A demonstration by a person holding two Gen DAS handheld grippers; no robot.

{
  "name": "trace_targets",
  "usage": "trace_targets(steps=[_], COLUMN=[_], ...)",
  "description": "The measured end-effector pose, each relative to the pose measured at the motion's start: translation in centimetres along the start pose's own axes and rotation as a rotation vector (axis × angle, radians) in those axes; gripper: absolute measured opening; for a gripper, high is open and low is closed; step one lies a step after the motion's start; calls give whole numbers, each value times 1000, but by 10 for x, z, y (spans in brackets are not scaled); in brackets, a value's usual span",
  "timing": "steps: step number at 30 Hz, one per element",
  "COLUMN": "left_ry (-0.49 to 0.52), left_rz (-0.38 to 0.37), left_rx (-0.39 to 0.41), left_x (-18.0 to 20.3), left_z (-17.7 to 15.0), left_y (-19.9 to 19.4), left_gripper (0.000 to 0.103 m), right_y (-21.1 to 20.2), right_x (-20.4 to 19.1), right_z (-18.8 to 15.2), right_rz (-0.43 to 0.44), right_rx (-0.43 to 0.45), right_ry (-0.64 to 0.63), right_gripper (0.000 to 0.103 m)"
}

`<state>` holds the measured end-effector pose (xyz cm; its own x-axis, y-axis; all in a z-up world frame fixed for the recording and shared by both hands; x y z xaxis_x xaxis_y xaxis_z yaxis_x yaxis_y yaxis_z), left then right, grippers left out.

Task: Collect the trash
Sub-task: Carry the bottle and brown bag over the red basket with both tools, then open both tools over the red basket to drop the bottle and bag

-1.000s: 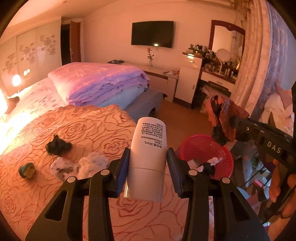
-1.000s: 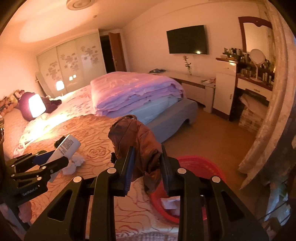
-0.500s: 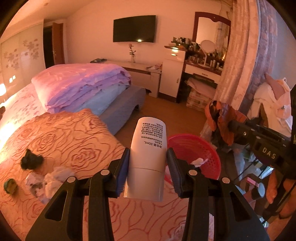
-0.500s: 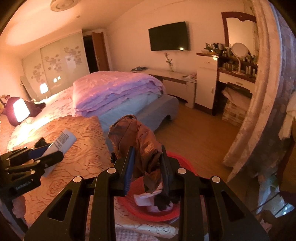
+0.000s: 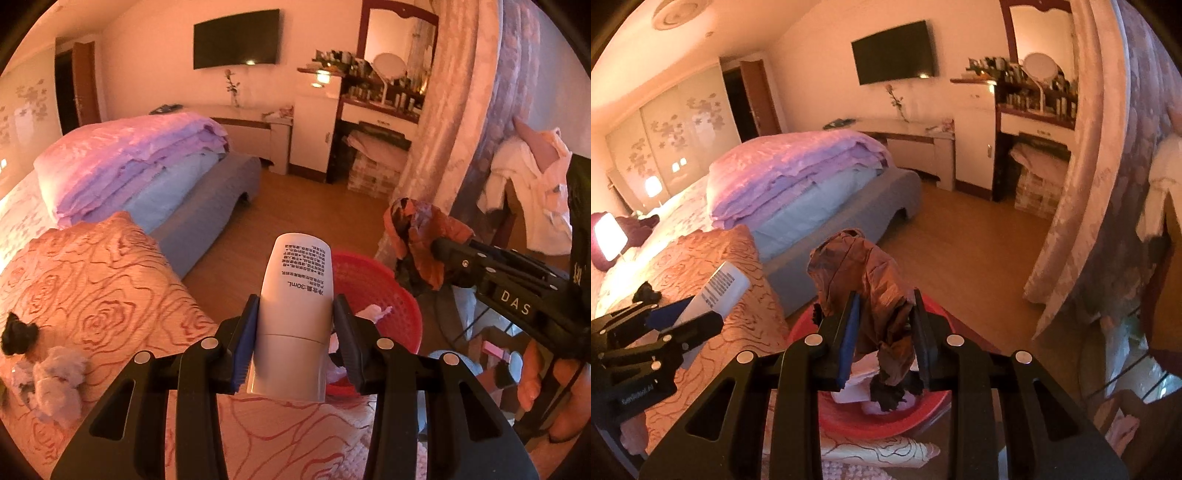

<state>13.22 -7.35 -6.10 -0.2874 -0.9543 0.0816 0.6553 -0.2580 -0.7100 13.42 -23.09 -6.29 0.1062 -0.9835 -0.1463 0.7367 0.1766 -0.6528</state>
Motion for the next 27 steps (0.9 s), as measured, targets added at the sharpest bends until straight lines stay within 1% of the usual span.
trace_targets(steps=[11, 17, 19, 21, 22, 23, 24, 25, 27], left_ry=[12, 19, 23, 22, 21, 19, 17, 13, 5], left_rz=[-38, -50, -53, -55, -57, -56, -52, -48, -49], left_rx=[-91, -113, -120, -128, -128, -125, -117, -104, -97], left_x=[13, 16, 17, 17, 16, 15, 14, 14, 11], left_z=[-11, -16, -17, -19, -20, -20, -19, -19, -18], left_y=[45, 55, 58, 59, 59, 59, 58, 55, 52], left_gripper=[39, 39, 39, 40, 44, 48, 56, 59, 63], right_y=[23, 35, 39, 42, 42, 42, 42, 41, 40], right_x=[11, 11, 12, 12, 11, 12, 12, 12, 12], right_z=[-9, -16, -18, -21, -22, -22, -23, -22, -22], right_rz=[-19, -15, -13, -13, -13, -12, -13, -14, -21], right_rx=[-69, -107, -119, -127, -130, -131, -132, -129, -120], right_ry=[39, 42, 46, 49, 50, 54, 59, 62, 63], right_gripper=[28, 28, 31, 35, 37, 42, 48, 50, 53])
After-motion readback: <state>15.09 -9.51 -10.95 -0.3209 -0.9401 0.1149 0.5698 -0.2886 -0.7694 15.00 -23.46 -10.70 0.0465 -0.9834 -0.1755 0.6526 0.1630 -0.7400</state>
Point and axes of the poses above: each gripper's, at about its wrist camera, not at the fingertips, and y roughly the way its jaws point, x to its right, z to its top, the point moved 3 cm from there along y, roughly the way its jaws point
